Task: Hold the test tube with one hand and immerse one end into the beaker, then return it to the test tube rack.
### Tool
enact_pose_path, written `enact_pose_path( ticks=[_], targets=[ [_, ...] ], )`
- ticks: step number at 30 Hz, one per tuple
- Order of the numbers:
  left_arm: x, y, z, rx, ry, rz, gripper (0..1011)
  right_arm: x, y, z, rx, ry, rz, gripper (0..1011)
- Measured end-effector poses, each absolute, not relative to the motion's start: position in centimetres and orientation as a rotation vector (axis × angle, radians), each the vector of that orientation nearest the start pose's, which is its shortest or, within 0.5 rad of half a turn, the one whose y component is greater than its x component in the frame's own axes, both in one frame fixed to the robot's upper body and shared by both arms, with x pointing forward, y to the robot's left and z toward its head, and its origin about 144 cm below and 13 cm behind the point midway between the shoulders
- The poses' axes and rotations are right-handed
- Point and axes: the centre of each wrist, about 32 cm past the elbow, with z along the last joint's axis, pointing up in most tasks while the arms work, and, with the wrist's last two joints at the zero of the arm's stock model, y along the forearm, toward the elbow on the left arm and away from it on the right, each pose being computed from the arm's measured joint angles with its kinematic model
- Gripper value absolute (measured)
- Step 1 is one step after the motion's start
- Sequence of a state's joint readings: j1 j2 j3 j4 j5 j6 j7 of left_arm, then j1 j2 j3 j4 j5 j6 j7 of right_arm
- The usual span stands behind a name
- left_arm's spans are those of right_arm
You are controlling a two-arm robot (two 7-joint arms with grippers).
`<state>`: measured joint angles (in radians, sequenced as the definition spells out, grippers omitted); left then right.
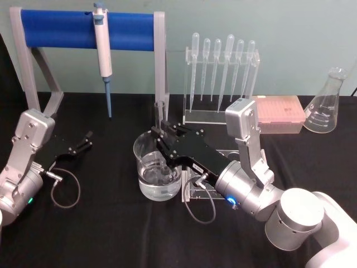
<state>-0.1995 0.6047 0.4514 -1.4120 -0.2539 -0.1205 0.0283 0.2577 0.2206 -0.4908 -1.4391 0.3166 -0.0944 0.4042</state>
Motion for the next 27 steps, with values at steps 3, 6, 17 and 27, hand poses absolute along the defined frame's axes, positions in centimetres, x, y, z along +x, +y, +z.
enact_pose_path(
  ticks=[3,6,17,27],
  targets=[
    [48.86,30.97,113.98,0.304,-0.285,1.248,1000,50.10,-15.24,116.11,0.073,-0.064,-0.725,238],
    [48.86,30.97,113.98,0.304,-0.285,1.248,1000,50.10,-15.24,116.11,0.073,-0.064,-0.725,238],
    [48.86,30.97,113.98,0.304,-0.285,1.248,1000,50.10,-15.24,116.11,0.073,-0.063,-0.725,238],
    [48.86,30.97,113.98,0.304,-0.285,1.248,1000,50.10,-15.24,116.12,0.073,-0.064,-0.725,238]
  ],
)
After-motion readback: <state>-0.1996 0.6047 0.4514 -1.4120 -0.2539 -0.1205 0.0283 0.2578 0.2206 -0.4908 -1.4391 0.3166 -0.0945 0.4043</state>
